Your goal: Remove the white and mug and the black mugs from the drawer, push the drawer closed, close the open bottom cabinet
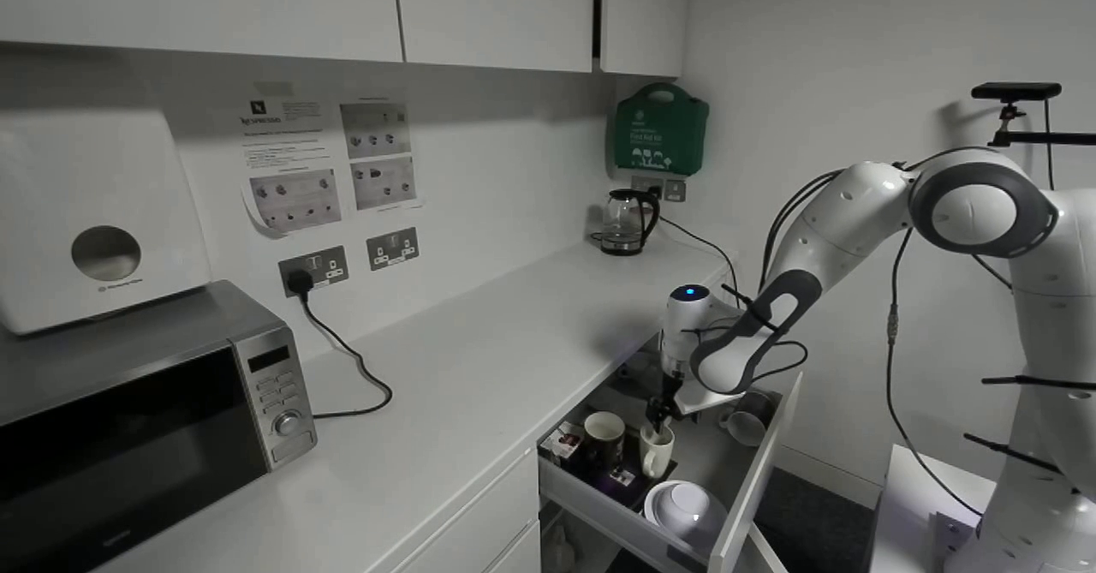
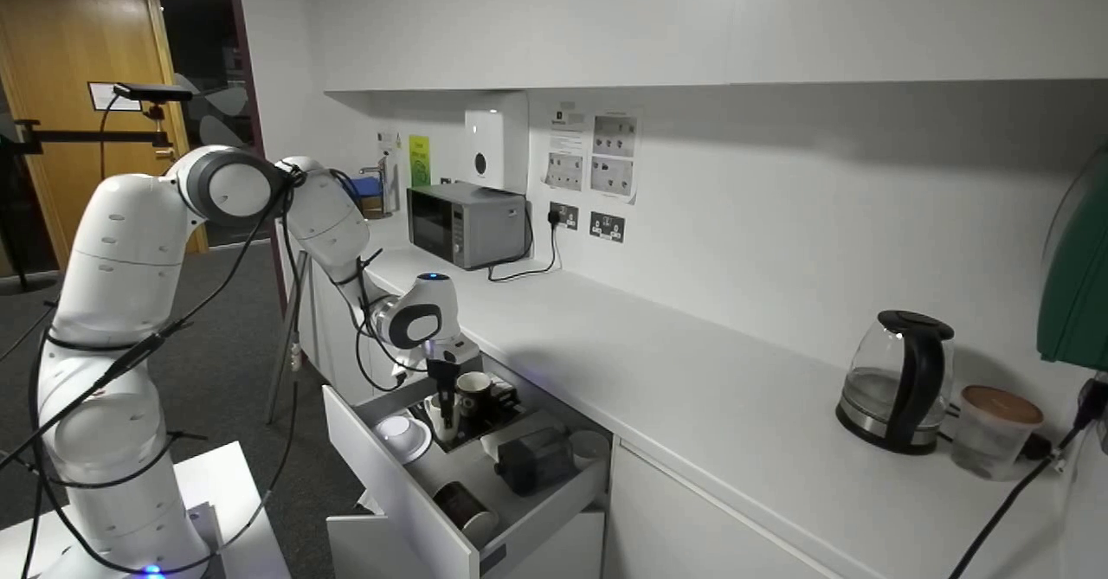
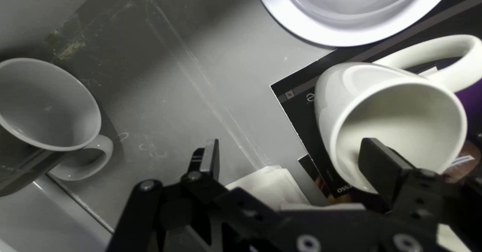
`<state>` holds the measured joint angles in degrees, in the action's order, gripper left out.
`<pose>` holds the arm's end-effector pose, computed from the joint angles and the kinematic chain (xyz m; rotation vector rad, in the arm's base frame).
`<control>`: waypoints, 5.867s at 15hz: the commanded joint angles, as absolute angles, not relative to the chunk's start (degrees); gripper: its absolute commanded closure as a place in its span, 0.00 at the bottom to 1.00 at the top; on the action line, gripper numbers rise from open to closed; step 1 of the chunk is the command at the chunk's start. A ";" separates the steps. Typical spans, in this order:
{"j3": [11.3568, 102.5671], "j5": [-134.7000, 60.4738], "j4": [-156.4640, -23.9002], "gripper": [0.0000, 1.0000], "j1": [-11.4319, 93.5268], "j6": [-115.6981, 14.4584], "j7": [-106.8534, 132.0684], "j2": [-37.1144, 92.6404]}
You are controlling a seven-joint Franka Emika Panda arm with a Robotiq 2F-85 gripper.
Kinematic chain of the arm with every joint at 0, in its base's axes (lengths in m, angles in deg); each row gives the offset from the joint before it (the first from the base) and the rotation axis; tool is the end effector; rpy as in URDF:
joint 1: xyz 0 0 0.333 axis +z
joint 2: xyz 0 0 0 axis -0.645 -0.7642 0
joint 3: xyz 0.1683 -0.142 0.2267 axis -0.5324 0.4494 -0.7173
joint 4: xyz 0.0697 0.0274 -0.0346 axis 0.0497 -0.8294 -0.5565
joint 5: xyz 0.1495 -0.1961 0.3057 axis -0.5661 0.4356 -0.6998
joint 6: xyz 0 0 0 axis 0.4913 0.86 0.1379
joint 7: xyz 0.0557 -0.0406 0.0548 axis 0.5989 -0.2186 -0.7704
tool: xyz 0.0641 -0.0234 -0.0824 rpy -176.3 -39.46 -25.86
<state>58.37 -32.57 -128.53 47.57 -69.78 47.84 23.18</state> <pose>0.5354 0.0220 0.1956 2.9554 -0.8128 0.0987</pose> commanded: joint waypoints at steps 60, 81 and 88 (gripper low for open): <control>53.00 -29.06 -134.95 0.98 42.00 -58.97 34.01 51.22; 50.51 -30.09 -111.42 0.98 43.38 -51.20 33.59 40.68; 50.96 -30.57 -110.05 0.92 44.31 -49.90 33.31 38.62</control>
<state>50.64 -30.44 -110.17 44.02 -50.08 33.46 38.59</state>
